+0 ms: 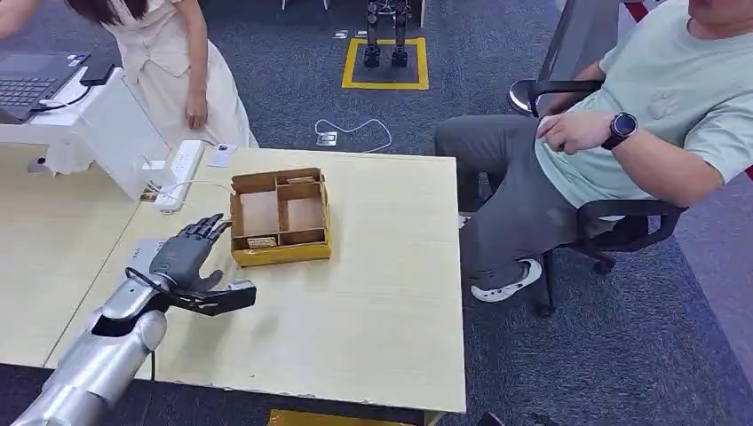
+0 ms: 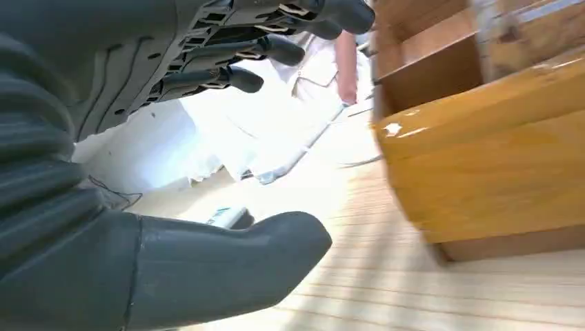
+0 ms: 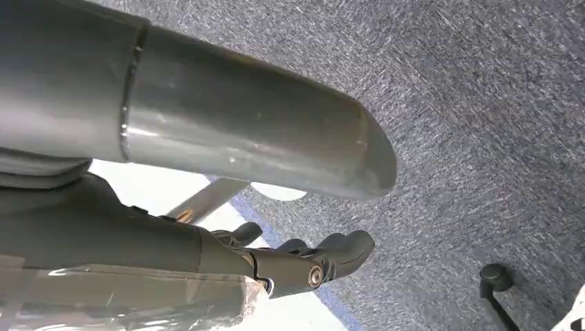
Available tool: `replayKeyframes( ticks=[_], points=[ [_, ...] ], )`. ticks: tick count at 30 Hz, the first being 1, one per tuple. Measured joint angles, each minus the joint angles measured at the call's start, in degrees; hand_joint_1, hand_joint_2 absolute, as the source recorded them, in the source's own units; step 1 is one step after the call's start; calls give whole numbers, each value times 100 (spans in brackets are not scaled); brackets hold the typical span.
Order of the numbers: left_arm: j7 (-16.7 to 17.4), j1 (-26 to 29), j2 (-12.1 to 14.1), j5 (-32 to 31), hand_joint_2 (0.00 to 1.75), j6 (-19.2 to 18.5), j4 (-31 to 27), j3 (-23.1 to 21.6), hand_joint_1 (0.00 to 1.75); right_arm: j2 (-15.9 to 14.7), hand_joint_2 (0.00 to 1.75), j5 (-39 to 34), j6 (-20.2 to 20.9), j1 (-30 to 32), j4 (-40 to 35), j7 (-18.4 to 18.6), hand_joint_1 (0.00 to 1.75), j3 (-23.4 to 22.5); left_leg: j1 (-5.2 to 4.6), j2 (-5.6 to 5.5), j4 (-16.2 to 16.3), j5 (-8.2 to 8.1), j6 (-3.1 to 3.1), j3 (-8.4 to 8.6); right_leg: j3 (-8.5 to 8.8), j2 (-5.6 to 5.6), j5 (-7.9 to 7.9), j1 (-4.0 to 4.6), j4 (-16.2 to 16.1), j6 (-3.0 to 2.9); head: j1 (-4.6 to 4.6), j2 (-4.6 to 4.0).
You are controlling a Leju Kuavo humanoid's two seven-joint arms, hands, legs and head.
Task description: Pass the card to the sensor for recognition and then transmit it.
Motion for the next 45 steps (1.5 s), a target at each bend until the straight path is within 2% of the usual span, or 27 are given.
replayKeyframes(
  ticks=[5,14,36,45],
  points=[
    [0,38,291,207,175,-181,-155,-68,0,0,0,0,-2,0,-2,0,0,2,0,0,0,0,0,0,-1,0,0,0,0,0,0,0],
    [2,110,610,435,175,-347,-411,-138,0,0,0,0,-2,-1,-2,0,0,28,0,0,0,0,0,0,-1,0,0,0,0,0,-2,2],
    [4,144,768,474,175,-358,-516,-192,0,0,0,-2,-2,-8,-2,0,0,42,0,1,0,0,0,-1,-1,0,0,0,0,0,0,0],
    [-61,253,965,752,175,-450,-942,-205,0,0,0,-24,-4,-6,-2,0,0,48,0,1,0,0,0,-1,-2,1,0,0,0,0,-2,0]
  ],
)
